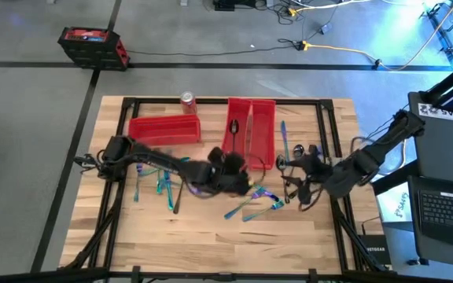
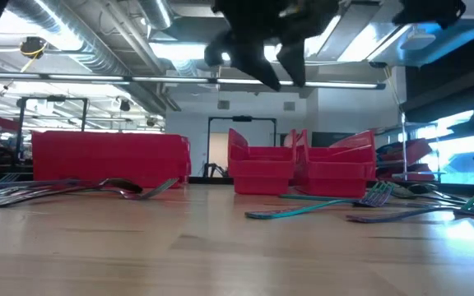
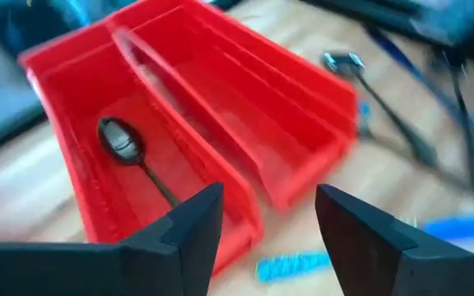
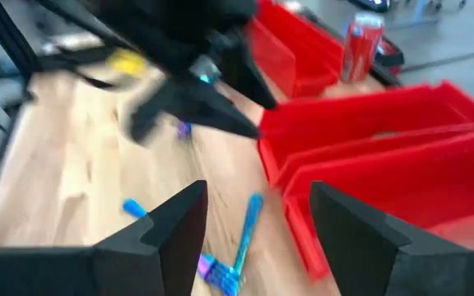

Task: Sort silverware
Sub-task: Put the blue fork into the left red bin

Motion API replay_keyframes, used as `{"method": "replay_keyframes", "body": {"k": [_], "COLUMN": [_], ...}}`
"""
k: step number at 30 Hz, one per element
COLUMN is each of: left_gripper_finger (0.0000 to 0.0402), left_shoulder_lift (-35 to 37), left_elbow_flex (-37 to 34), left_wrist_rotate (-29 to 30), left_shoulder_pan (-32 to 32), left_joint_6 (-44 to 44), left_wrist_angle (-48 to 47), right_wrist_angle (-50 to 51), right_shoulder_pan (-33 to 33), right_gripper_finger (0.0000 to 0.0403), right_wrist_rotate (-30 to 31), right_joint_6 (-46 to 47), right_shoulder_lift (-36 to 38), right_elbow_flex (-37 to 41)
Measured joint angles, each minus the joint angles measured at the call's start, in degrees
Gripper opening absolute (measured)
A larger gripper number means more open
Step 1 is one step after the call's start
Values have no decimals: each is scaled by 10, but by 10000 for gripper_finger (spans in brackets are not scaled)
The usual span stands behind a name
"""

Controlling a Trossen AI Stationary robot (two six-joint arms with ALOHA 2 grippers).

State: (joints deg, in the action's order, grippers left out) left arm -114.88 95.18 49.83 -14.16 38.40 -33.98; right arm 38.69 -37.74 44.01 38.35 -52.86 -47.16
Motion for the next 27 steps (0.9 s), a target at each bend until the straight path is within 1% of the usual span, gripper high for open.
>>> {"method": "replay_keyframes", "body": {"k": [2, 5, 7, 9, 11, 12, 14, 16, 19, 22, 23, 27], "left_gripper_finger": [174, 171, 171, 171, 171, 171, 170, 170, 170, 170, 170, 170], "left_shoulder_lift": [-2, -7, -18, -25, -31, -32, -37, -45, -51, -54, -57, -69], "left_elbow_flex": [0, -1, -7, -30, -57, -76, -108, -139, -171, -185, -188, -189], "left_wrist_rotate": [27, 34, 33, 26, 7, -1, 1, 3, -11, -58, -68, -77], "left_shoulder_pan": [-23, -52, -68, -83, -96, -103, -117, -125, -127, -125, -125, -122], "left_joint_6": [-1, 5, 8, 21, 25, 13, -5, -23, -54, -74, -96, -219], "left_wrist_angle": [-39, -95, -104, -97, -61, -47, 3, 48, 153, 247, 282, 402], "right_wrist_angle": [13, 34, 38, 37, 34, 31, 35, 42, 37, 38, 41, 60], "right_shoulder_pan": [0, 0, 0, 7, 18, 26, 41, 45, 41, 35, 34, 24], "right_gripper_finger": [199, 200, 201, 202, 201, 199, 192, 181, 157, 117, 100, 21], "right_wrist_rotate": [13, 30, 30, 27, 10, -8, -64, -102, -130, -153, -154, -158], "right_joint_6": [59, 144, 182, 224, 283, 302, 343, 388, 430, 448, 445, 439], "right_shoulder_lift": [-32, -89, -129, -169, -201, -214, -234, -242, -242, -242, -242, -243], "right_elbow_flex": [0, 0, 0, 0, 0, 0, 0, 0, 0, 0, 0, 0]}}
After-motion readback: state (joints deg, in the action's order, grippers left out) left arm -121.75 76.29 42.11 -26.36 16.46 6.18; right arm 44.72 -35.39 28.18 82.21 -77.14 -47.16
